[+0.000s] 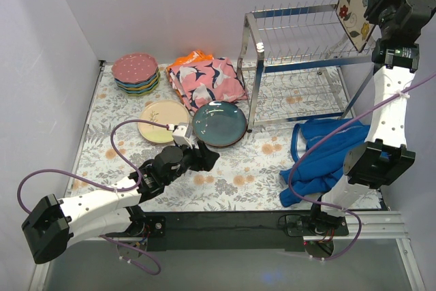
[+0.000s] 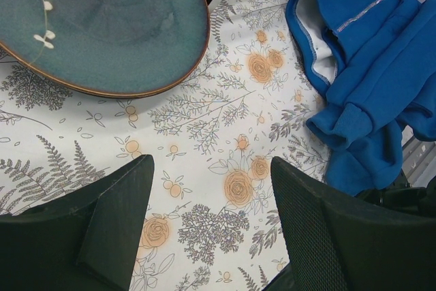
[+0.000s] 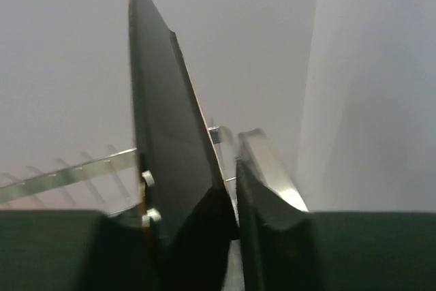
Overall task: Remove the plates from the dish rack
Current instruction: Unload the plate from the dish rack.
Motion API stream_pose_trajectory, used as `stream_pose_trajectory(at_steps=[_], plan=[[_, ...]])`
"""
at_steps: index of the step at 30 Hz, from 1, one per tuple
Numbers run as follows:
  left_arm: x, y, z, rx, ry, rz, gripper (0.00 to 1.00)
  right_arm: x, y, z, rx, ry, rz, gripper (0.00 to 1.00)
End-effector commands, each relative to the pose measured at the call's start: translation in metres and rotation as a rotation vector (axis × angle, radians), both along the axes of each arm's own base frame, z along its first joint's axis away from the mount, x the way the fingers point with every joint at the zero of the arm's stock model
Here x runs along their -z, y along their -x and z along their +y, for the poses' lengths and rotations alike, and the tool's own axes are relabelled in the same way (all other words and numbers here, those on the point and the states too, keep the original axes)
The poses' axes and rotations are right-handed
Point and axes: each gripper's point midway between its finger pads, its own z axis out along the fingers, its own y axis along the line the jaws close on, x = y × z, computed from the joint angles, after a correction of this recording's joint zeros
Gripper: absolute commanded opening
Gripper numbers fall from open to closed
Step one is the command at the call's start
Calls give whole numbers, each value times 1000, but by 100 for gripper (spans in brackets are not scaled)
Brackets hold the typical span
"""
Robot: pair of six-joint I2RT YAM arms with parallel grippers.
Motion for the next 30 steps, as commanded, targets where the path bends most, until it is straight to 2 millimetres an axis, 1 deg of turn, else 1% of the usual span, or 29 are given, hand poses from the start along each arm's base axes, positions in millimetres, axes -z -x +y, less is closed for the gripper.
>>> stream_pose_trajectory(at_steps=[1, 2, 3, 4, 5, 9, 11, 12, 14, 16, 17, 18, 19, 22, 23, 24, 25, 26, 27, 28, 29, 30], plan=[[-9, -3, -2, 1, 1, -20, 68, -30, 8, 20, -77, 49, -113, 25], [-8, -2, -3, 6, -2, -18, 68, -27, 9, 19, -72, 48, -111, 20], [-8, -2, -3, 7, 1, -18, 68, -26, 10, 19, -71, 48, -111, 8], [-8, -2, -4, 11, 2, -17, 68, -32, 11, 19, -67, 59, -138, 1], [-7, -2, -4, 11, -2, -14, 68, -29, 11, 19, -65, 60, -136, 1], [-7, -3, -4, 11, -8, -15, 68, -39, 17, 21, -72, 78, -176, 1], [-6, -3, -4, 7, -10, -15, 68, -52, 23, 23, -76, 81, -214, 1], [-6, -3, -4, 6, -9, -14, 68, -55, 25, 21, -60, 80, -224, 1], [-6, -3, -3, 2, -11, -16, 68, -70, 35, 19, -31, 90, -267, 1], [-7, -4, -3, -2, -11, -18, 68, -80, 42, 12, 12, 95, -296, 1], [-6, -4, -2, -4, -12, -17, 68, -90, 47, 12, 24, 104, -330, 1], [-6, -4, -2, -3, -14, -20, 68, -95, 50, 10, 35, 109, -346, 1], [-6, -5, -2, -6, -14, -19, 68, -105, 55, 8, 51, 110, -372, 1], [-6, -5, -1, -12, -16, -20, 68, -124, 61, 7, 64, 88, -427, 1], [-5, -6, -1, -14, -19, -21, 68, -131, 64, 4, 85, 73, -456, 1], [-3, -7, 1, -21, -25, -20, 68, -136, 66, 4, 81, 65, -471, 1], [-2, -8, 1, -28, -33, -20, 68, -138, 64, 5, 73, 56, -477, 1], [-1, -8, 2, -31, -34, -19, 68, -151, 70, 8, 63, 55, -508, 1], [-2, -8, 2, -32, -35, -22, 68, -157, 72, 9, 57, 53, -524, 1], [-1, -9, 2, -32, -36, -19, 67, -159, 70, 12, 35, 42, -529, 1], [-2, -9, 2, -32, -35, -19, 68, -166, 74, 17, 16, 39, -547, 1], [-2, -9, 2, -32, -35, -19, 68, -168, 74, 17, 10, 33, -554, 1]])
